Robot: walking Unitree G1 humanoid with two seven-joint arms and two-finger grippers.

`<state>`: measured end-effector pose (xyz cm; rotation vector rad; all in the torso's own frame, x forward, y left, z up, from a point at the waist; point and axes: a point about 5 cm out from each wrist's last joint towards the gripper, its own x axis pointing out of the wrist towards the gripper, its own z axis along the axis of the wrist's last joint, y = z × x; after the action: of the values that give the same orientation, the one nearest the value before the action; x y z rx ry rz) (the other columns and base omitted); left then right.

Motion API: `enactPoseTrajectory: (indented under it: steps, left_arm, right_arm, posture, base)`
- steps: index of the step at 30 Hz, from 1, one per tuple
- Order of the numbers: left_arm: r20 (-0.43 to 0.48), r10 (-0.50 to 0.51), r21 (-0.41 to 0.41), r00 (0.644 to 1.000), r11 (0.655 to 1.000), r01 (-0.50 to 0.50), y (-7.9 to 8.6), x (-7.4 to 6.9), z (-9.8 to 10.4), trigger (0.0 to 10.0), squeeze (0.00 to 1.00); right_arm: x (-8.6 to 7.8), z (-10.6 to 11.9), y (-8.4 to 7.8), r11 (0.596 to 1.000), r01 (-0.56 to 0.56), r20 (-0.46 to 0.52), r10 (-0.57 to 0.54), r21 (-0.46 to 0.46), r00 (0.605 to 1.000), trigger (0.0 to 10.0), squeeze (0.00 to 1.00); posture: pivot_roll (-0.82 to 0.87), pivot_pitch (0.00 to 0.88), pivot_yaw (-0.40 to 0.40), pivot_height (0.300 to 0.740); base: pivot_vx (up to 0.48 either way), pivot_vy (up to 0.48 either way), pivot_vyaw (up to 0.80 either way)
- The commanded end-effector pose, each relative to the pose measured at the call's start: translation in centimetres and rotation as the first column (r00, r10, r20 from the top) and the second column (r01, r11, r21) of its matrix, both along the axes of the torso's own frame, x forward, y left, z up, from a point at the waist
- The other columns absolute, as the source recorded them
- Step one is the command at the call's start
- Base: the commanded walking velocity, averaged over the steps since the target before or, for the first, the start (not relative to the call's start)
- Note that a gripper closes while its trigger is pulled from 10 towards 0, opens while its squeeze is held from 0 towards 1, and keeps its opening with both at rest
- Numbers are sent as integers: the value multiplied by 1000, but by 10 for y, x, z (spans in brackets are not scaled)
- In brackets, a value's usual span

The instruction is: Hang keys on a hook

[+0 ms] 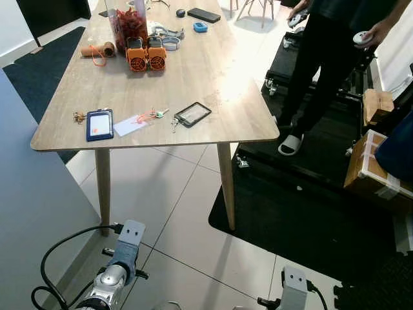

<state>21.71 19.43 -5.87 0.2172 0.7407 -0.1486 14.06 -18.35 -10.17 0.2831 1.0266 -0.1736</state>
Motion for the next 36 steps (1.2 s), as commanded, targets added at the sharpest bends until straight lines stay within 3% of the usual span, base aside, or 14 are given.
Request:
enactPoseTrajectory:
  steps: [1,17,36]
  left_arm:
    - [-7,8,-3,1000,1000,-8,0,-3,-2,10000,0]
    - [7,26,-14,1000,1000,-26,-1,-1,0,10000,0]
    - [12,38,-20,999,999,-38,0,-1,0,10000,0]
  right_arm:
    - [-4,-1,-1,1000,-5,-11,5,-3,1000,10000,0]
    - [5,2,3,997,-69,27,70,-16,997,10000,0]
    - [8,3,4,993,-114,32,115,-29,993,10000,0]
  posture:
    - [91,38,-29,740]
    - [88,33,-30,740]
    - [91,39,-36,740]
  base:
    - [0,0,0]
    - [0,0,0]
    - [0,0,739]
